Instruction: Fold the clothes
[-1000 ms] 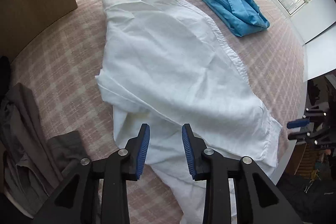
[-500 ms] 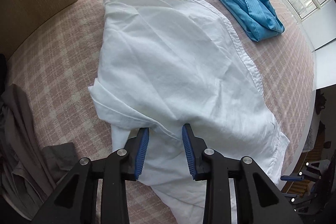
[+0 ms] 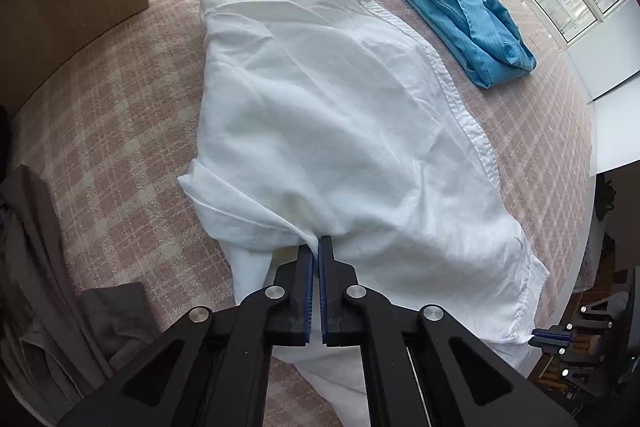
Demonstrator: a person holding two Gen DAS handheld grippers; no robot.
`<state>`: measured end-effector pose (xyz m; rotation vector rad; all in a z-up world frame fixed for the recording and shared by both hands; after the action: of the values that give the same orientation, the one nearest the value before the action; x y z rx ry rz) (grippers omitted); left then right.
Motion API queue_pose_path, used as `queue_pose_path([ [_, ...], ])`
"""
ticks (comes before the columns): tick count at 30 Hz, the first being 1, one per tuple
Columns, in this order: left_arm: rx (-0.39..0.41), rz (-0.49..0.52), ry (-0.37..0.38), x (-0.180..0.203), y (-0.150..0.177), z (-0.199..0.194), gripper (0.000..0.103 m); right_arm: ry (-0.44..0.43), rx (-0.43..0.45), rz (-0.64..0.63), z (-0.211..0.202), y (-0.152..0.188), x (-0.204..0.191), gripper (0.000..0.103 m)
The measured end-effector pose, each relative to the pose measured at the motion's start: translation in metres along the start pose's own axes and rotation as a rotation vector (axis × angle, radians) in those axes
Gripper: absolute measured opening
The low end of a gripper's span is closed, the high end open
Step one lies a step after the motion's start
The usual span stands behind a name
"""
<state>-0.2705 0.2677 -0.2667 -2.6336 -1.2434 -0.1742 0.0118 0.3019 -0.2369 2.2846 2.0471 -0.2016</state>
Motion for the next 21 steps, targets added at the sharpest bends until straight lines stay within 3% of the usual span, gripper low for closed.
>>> queue_pose_path([
  [6,0.028,-0.008,0.015,-0.016,0.007,-0.015,0.001,-0.093,0.019,-0.026,-0.028,-0.002,-0.035,0.004],
  [18,-0.006,0.013,0.019,-0.036,0.022,-0.01,0.002,-0.165,-0.076,-0.038,0.018,0.0,-0.07,0.004],
  [21,-0.008,0.017,0.03,-0.037,0.023,-0.011,0.002,-0.2,-0.074,-0.037,0.014,-0.003,-0.075,0.004],
])
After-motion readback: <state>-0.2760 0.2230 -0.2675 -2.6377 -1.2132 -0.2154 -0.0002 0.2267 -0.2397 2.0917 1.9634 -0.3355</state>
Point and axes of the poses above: each gripper's, at about its wrist camera, not at the fingertips, and z roughly the way its jaws point, x to its right, y to its underside, the point moved 6 cm from there along z, roughly the way its jaws point, and after that the axes turned 6 degrees about -x, right-handed, at the moved point
